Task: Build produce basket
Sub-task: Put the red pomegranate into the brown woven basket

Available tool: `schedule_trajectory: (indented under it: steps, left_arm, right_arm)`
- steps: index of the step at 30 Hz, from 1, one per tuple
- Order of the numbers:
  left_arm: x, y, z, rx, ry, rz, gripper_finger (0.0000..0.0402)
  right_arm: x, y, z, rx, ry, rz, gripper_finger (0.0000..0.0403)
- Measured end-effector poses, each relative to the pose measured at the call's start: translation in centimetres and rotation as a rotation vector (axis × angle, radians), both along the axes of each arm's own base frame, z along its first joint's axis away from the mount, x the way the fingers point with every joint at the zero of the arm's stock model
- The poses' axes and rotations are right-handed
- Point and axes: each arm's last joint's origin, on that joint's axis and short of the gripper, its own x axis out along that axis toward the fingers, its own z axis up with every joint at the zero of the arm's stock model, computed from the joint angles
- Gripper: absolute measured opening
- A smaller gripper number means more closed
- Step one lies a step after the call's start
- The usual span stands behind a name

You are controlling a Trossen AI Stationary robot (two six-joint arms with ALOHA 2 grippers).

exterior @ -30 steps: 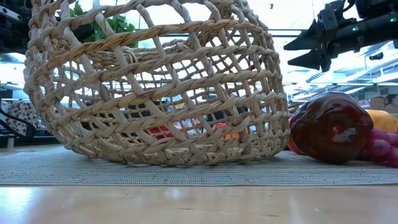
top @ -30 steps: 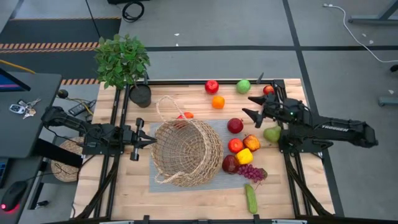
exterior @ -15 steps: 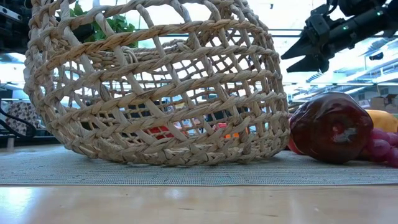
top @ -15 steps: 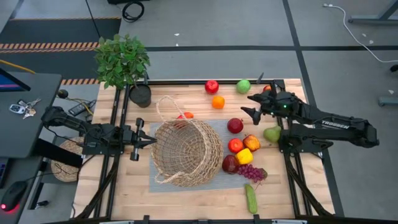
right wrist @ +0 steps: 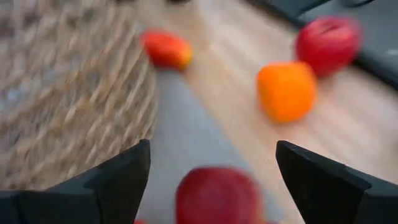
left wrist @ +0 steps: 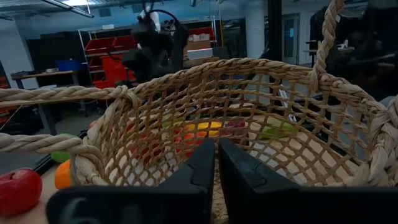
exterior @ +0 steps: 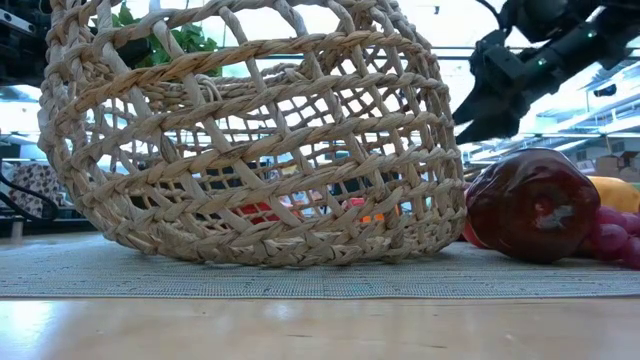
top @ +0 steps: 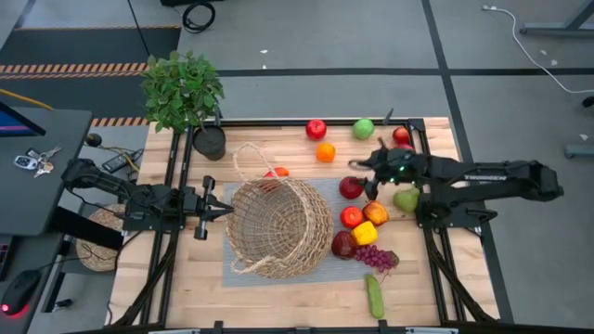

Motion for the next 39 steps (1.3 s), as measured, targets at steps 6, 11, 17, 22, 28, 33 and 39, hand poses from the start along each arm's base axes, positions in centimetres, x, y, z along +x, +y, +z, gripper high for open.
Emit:
schedule_trajectory:
  steps: [6, 11, 17, 22, 28, 33, 39]
  left_arm:
    - [0.0, 0.0, 0.0, 0.0, 0.0, 0.0, 0.0036]
    - [0.0, 0.0, 0.0, 0.0, 0.0, 0.0, 0.0032]
    - [0.0, 0.0, 0.0, 0.0, 0.0, 0.0, 0.0029]
    - [0.0, 0.0, 0.0, 0.0, 0.0, 0.0, 0.0036]
    - [0.0, 0.0, 0.0, 0.0, 0.0, 0.0, 0.0031]
    - [0.0, 0.0, 0.0, 0.0, 0.0, 0.0, 0.0028]
    - [0.0, 0.0, 0.0, 0.0, 0.0, 0.0, 0.0036]
  right_arm:
    - [1.2, 1.1, -1.5, -0.097, 0.126, 0.042, 0.0384]
    - [2.0, 1.3, -2.1, -0.176, 0.162, 0.082, 0.0396]
    - [2.5, 1.2, -2.6, -0.176, 0.177, 0.086, 0.0399]
    - [2.9, 1.1, -3.4, -0.174, 0.216, 0.072, 0.0399]
    - [3.6, 0.8, -4.3, -0.214, 0.256, 0.052, 0.0399]
    - [4.0, 0.7, -5.4, -0.2, 0.307, 0.045, 0.0399]
    - [4.4, 0.2, -6.5, -0.166, 0.347, 0.025, 0.0398]
